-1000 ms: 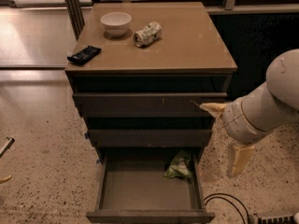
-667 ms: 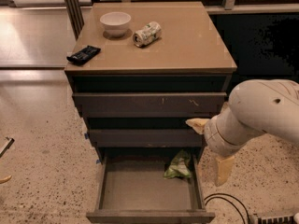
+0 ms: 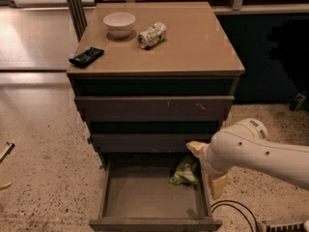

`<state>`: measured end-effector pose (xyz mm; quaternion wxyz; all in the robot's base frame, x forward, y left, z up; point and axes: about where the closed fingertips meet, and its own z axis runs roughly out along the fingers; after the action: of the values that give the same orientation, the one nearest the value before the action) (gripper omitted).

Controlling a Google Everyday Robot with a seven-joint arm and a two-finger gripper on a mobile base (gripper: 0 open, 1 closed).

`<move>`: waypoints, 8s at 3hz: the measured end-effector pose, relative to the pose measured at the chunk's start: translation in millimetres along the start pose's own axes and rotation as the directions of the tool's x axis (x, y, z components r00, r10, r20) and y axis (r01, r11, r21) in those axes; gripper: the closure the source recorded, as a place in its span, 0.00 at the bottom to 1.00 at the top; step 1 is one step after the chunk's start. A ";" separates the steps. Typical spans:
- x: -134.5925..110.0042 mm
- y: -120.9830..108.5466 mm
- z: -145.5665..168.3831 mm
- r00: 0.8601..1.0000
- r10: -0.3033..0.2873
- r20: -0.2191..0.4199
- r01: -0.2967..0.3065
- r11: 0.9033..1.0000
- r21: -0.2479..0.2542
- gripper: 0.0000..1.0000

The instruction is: Pick green rice chip bag from bottom drawer and place on counter

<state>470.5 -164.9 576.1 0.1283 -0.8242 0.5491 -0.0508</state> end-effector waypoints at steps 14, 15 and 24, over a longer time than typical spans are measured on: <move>87.2 -34.6 412.3 0.983 -0.174 -0.052 0.174 0.985 -0.006 0.00; 87.2 -34.6 412.4 0.983 -0.174 -0.052 0.174 0.985 -0.006 0.00; 116.7 -57.6 480.8 0.986 -0.117 -0.121 0.115 0.993 -0.023 0.89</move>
Offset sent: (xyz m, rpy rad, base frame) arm 0.0209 0.0008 -0.0443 -0.0106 -0.0495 -0.0024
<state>675.7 -176.3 122.4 0.0849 -0.8512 0.5074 -0.1040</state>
